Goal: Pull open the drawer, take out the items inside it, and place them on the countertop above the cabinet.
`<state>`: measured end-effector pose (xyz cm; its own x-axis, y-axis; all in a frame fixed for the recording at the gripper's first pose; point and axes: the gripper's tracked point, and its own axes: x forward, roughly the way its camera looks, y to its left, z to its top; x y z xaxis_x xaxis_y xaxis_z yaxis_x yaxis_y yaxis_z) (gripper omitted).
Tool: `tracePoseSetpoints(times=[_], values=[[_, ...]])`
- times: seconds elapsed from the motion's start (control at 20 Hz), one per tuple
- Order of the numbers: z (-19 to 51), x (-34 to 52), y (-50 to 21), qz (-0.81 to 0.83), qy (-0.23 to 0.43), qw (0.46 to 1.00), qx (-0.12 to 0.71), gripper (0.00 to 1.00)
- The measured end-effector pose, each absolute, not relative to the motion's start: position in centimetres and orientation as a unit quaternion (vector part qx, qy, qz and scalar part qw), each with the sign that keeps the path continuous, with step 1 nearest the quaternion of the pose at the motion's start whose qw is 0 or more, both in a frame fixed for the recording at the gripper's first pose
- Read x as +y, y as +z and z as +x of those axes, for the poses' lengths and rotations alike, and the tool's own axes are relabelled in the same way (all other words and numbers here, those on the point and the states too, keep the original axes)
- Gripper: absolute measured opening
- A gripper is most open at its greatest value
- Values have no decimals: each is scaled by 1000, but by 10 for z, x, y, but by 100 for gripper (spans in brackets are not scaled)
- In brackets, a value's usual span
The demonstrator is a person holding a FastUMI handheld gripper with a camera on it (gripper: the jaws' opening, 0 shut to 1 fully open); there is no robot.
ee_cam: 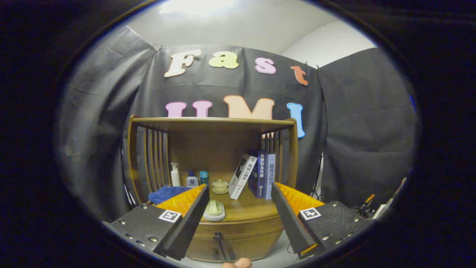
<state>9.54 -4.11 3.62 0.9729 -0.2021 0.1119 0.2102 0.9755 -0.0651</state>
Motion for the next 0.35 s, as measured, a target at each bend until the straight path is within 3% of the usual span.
tracePoseSetpoints(times=[0.35], values=[[92,-76,11,-23,-113,993,-24,100]])
